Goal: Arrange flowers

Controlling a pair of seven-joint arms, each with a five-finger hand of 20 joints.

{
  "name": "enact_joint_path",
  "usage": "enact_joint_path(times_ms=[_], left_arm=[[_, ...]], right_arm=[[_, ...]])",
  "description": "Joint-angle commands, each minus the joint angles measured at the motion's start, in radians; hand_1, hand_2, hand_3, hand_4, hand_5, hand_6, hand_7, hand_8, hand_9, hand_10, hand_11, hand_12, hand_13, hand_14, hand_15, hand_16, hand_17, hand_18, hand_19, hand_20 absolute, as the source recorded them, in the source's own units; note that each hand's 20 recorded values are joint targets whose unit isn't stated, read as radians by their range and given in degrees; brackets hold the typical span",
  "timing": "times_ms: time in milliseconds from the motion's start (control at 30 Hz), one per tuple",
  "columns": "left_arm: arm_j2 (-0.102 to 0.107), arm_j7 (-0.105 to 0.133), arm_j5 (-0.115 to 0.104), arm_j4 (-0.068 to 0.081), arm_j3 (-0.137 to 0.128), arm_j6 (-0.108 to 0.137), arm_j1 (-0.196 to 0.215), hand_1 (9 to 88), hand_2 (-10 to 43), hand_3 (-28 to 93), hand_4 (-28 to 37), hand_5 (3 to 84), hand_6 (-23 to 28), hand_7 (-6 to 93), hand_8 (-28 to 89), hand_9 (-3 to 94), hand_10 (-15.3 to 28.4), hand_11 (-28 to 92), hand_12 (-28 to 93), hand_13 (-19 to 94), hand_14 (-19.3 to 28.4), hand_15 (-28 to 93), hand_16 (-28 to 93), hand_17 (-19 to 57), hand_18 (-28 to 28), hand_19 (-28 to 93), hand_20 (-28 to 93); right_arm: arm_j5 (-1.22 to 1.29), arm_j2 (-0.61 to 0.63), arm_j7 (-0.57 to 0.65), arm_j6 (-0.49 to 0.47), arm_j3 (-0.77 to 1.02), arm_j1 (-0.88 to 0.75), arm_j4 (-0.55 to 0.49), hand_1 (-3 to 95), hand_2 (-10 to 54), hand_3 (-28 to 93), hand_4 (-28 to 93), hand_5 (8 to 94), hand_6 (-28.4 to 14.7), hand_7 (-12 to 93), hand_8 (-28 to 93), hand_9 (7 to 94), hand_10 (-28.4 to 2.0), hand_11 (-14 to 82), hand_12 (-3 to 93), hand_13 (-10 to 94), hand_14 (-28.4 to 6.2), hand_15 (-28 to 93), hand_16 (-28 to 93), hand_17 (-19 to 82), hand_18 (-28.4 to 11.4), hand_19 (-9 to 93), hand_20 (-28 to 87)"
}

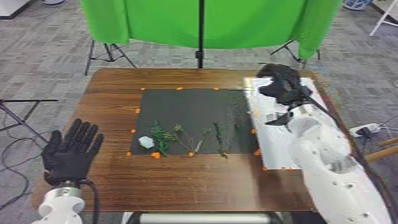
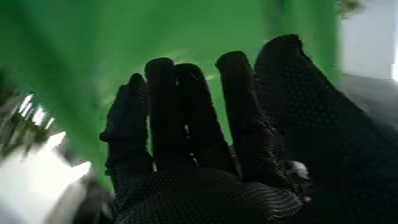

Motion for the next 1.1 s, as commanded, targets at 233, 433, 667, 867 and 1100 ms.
enact_joint_path(times_ms=[233, 433, 667, 867, 1100], left_arm=[[-0.019, -0.016, -0.005, 0.009, -0.003, 0.002, 0.020, 27.2, 14.0, 76, -28.3, 46.5, 10.9, 16.3, -10, 36.6, 15.7, 25, 11, 28, 16.1, 39, -7, -8.5, 14.2, 36, 13], [-0.024, -0.023, -0.021, 0.010, 0.003, 0.009, 0.021, 27.2, 14.2, 76, -28.3, 46.7, 10.9, 16.5, -10, 36.7, 15.7, 25, 11, 28, 16.1, 39, -7, -8.5, 14.2, 36, 13], [-0.016, -0.013, -0.074, 0.000, 0.000, -0.003, 0.027, 27.2, 14.4, 76, -28.3, 47.0, 11.0, 16.5, -10, 37.3, 15.9, 25, 11, 29, 16.2, 39, -7, -8.5, 14.2, 36, 13], [-0.018, -0.011, -0.070, -0.005, -0.001, -0.005, 0.037, 27.1, 14.5, 76, -28.3, 47.1, 11.0, 16.5, -10, 37.6, 15.9, 25, 11, 29, 16.3, 39, -7, -8.5, 14.2, 36, 13], [-0.022, -0.013, -0.063, -0.005, 0.000, -0.009, 0.035, 27.0, 14.5, 76, -28.3, 47.2, 11.0, 16.6, -10, 37.7, 16.0, 25, 11, 29, 16.3, 40, -7, -8.5, 14.2, 36, 13]], right_arm=[[-0.061, 0.067, 0.160, -0.105, 0.098, -0.148, 0.037, 45.3, -9.5, 86, -28, 46.3, 0.1, 30, -21, 41.0, -12.7, 15.5, 14.4, 31, -15.4, 40, 13, 17, -21.5, 76, 47], [-0.081, 0.051, 0.178, -0.109, 0.082, -0.142, 0.082, 47.1, -9.5, 84, -28, 49.5, 0.3, 30, -20, 45.8, -12.8, 16.7, 14.7, 37, -13.8, 43, 15, 21, -22.2, 81, 49], [-0.049, 0.047, 0.249, -0.081, 0.056, -0.138, 0.099, 59.8, -9.5, 75, -28, 56.7, 0.8, 31, -19, 59.8, -11.6, 27.0, 19.9, 56, -7.2, 50, 31, 27, -21.8, 87, 51], [-0.026, 0.050, 0.227, -0.025, 0.047, -0.146, 0.088, 62.6, -9.5, 72, -28, 63.6, 0.1, 53, -6, 72.6, -10.8, 27.4, 41.6, 63, -7.8, 58, 36, 30, -21.3, 89, 52], [-0.001, 0.070, 0.214, 0.018, 0.031, -0.139, 0.003, 62.4, -9.5, 73, -28, 66.5, 0.3, 57, -2, 76.6, -11.0, 26.9, 44.1, 65, -8.3, 59, 37, 30, -21.5, 89, 52]])
